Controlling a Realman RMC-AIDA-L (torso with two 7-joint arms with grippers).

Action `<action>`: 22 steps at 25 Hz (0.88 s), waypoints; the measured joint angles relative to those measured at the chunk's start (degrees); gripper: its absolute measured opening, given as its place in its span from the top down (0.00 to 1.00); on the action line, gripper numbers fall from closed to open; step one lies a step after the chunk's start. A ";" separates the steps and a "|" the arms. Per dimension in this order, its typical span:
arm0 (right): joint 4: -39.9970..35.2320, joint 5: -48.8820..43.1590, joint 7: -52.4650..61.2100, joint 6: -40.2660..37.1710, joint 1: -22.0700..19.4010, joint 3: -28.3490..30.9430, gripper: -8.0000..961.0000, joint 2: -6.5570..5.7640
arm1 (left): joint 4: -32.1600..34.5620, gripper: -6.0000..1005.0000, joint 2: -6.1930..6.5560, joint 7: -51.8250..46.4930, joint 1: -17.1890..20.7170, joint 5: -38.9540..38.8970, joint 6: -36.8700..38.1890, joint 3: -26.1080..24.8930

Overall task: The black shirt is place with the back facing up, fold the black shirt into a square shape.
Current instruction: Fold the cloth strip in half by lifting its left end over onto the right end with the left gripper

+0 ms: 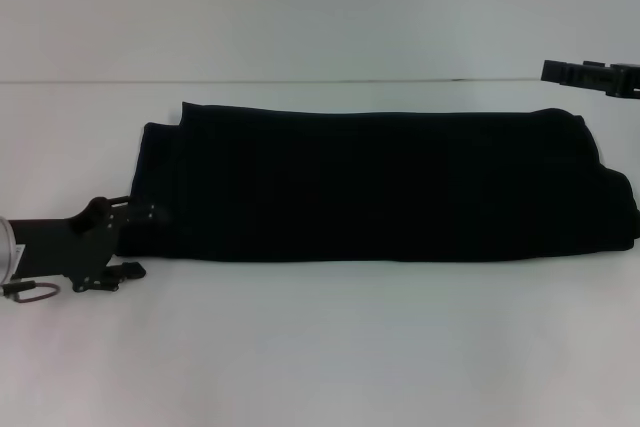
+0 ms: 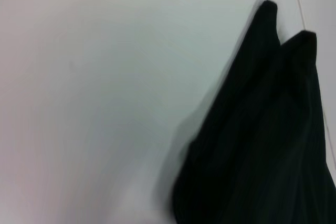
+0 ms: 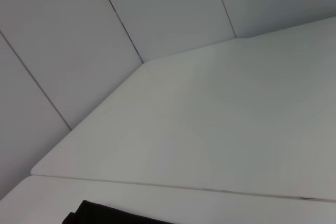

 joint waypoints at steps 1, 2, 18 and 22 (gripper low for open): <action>0.00 0.02 0.00 0.00 0.00 0.00 0.03 0.02 | -0.05 0.12 0.01 0.07 -0.03 0.00 -0.44 0.01; 0.00 0.05 0.00 0.00 0.00 0.00 0.03 0.05 | -0.08 0.12 0.01 0.11 -0.04 0.00 -0.77 0.03; -1.61 0.20 0.40 -0.64 -0.27 0.06 0.03 0.57 | -0.94 0.12 0.39 2.35 -2.09 -0.48 -5.60 0.96; -1.61 0.19 0.48 -0.64 -0.27 0.07 0.03 0.57 | -0.92 0.12 0.57 2.91 -2.34 -0.54 -5.62 1.08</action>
